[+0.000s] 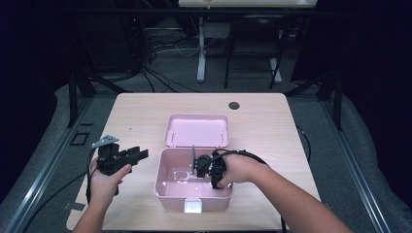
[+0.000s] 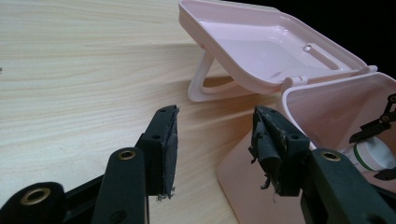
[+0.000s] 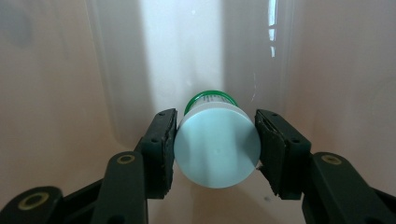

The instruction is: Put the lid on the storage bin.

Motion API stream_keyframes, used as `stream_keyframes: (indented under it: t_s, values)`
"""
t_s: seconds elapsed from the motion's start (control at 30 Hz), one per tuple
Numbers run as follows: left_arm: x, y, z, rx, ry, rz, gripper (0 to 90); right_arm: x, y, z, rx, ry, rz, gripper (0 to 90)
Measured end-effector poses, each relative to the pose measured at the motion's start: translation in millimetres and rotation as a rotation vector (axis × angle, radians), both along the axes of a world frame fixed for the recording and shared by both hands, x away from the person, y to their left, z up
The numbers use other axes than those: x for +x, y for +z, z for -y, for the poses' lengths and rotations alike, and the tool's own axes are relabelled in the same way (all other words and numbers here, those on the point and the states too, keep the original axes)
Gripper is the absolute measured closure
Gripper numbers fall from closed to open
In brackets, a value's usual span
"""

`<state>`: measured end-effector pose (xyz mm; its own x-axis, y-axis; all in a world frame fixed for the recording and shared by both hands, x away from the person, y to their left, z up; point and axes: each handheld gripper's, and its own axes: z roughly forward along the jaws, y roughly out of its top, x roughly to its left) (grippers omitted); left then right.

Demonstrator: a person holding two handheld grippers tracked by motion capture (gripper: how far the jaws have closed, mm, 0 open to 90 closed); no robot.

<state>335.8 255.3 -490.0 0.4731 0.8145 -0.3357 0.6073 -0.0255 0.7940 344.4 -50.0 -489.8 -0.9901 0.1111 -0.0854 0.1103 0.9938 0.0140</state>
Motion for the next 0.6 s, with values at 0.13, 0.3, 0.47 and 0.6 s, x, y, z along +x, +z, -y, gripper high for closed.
stream_keyframes:
  t_s: [0.13,0.3,0.47,0.6]
  values:
    - [0.1,-0.2,-0.1,0.000,0.000,0.000,51.4,0.6,-3.2,-0.8,-0.007,0.004,-0.006,49.9]
    - [-0.1,0.0,-0.3,0.001,0.001,-0.001,51.4,1.5,-6.9,0.0,0.003,-0.002,-0.014,49.9]
    - [0.1,-0.5,0.0,-0.002,-0.001,-0.001,51.2,-0.2,-10.9,-0.3,-0.002,0.017,-0.014,49.9]
    - [0.1,-0.4,-0.3,0.000,0.001,-0.005,51.2,-0.2,-11.4,0.1,0.004,0.017,-0.017,49.9]
